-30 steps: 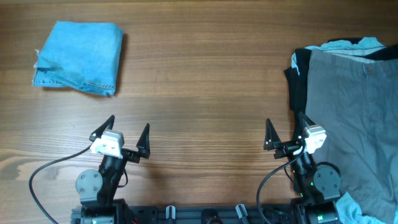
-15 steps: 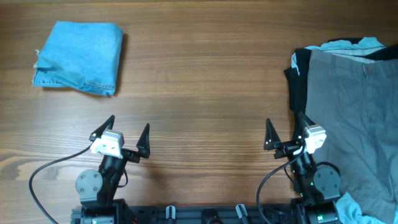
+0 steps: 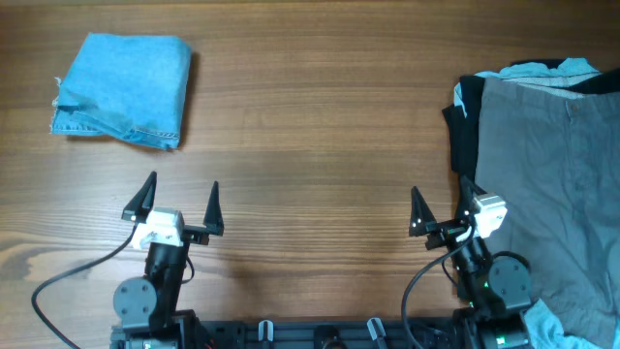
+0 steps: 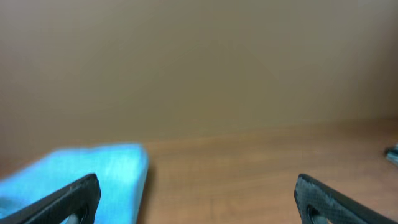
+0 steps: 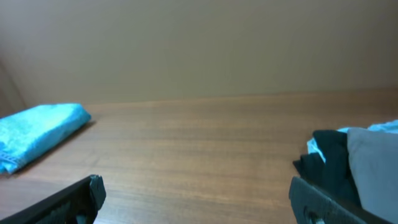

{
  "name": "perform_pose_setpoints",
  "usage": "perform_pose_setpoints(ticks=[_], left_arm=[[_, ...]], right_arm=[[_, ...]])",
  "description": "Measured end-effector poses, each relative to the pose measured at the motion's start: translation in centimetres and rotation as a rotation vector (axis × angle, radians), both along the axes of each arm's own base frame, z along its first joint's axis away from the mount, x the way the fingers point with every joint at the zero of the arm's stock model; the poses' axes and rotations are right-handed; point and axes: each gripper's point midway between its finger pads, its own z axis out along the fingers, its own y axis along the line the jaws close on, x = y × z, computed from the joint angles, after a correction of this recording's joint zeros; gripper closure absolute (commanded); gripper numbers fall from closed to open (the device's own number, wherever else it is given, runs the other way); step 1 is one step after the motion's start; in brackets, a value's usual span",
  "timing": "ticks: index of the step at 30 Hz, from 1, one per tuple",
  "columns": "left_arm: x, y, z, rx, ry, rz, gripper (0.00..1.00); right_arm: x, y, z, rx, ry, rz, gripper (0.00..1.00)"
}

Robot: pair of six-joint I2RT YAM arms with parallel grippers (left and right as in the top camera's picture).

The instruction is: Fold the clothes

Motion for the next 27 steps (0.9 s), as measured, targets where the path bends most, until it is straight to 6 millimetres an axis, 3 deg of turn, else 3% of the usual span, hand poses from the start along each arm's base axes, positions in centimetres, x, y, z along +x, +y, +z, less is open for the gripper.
perform_pose_setpoints(ticks=[4,7,8,9,12,14,16,17,18,21,23,26,27], left_arm=[[-0.6,-1.1,1.1,0.005,0.046,-0.064,0.0],[-1.1,-1.1,2.9,-0.01,0.187,-0.059,0.0],[-0.9,-1.0,4.3,-0.016,0.249,-0.057,0.0],[-0.6,-0.9,4.4,-0.025,0.343,-0.054,0.0],[0.6,-0.9,3.1,-0.055,0.624,-0.059,0.0],[2.0,-1.1,3.5,-0.072,0.75,-0.077,0.0],[4.0,-1.5,5.0,-0.081,0.758,-0.106,0.0],[4.5,-1.9,5.2,-0.09,0.764,-0.132,0.0],[4.6,-2.1,4.8,-0.097,0.78,-0.149,0.0],[4.8,-2.5,3.6,-0.115,0.835,-0.173,0.0],[5.0,-2.6,3.7,-0.116,0.83,-0.18,0.0],[5.3,-2.6,3.9,-0.115,0.818,-0.184,0.0],[5.4,-2.6,3.7,-0.116,0.824,-0.184,0.0]], right_arm=[[-1.6,0.0,3.1,-0.016,0.195,0.012,0.01],[-1.3,0.1,3.4,-0.042,0.434,0.009,0.0],[-0.4,0.5,3.4,-0.046,0.513,0.025,0.0],[0.3,1.4,3.1,-0.039,0.604,0.065,0.0],[3.7,4.0,4.7,-0.004,0.694,0.176,0.0],[6.3,4.5,6.1,0.002,0.698,0.199,0.04],[9.7,2.8,7.3,0.028,0.709,0.14,0.22],[11.1,1.1,7.1,0.052,0.728,0.075,0.25],[12.8,-1.7,5.7,0.079,0.774,-0.033,0.26],[15.1,-7.6,0.3,0.115,0.904,-0.218,0.41],[15.1,-11.6,-6.1,0.125,1.071,-0.318,0.43],[13.6,-13.8,-12.0,0.036,1.24,-0.375,0.44],[13.1,-14.0,-13.1,0.007,1.279,-0.378,0.49]])
